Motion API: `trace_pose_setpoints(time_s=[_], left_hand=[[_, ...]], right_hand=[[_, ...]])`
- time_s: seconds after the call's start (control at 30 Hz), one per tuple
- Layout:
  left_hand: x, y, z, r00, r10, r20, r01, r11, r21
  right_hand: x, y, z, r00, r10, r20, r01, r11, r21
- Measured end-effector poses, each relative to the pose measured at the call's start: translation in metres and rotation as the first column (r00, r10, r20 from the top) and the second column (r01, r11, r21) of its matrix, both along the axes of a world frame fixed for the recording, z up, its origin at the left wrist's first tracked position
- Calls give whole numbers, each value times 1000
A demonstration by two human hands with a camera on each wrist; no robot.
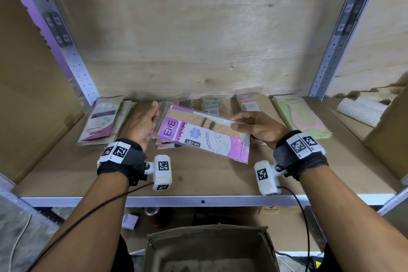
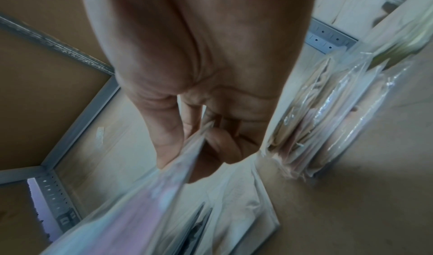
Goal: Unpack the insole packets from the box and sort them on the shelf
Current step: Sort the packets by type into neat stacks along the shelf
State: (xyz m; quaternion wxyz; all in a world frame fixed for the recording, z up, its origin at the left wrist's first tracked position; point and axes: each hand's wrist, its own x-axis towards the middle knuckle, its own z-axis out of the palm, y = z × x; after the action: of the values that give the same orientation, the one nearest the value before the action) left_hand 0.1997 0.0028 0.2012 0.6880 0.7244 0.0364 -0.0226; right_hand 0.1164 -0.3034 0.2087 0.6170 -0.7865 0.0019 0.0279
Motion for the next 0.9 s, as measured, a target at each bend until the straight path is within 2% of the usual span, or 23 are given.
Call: trace_pose_setpoints(time_s=[0.23, 0.4, 0.6, 0.8, 0.9], left_hand=[[-6, -6, 6, 998, 9, 62, -17, 990, 139], [-10, -6, 7, 998, -59, 1, 58, 986, 153], [-14, -8, 9, 1000, -25, 16, 22, 983, 183], [-14, -11, 11, 1000, -4, 4, 4, 998, 61], [-13, -8, 8, 997, 80, 18, -81, 997, 15]], right_hand=[[0, -4, 2, 999, 1, 32, 0, 1000, -28], [-1, -3, 1, 1000, -3, 26, 4, 1000, -21], [-1, -2, 0, 1000, -9, 7, 9, 1000, 8], [-2, -2, -1, 1000, -4, -15, 5, 999, 32], [-4, -1, 1, 1000, -9, -27, 10, 999, 31]])
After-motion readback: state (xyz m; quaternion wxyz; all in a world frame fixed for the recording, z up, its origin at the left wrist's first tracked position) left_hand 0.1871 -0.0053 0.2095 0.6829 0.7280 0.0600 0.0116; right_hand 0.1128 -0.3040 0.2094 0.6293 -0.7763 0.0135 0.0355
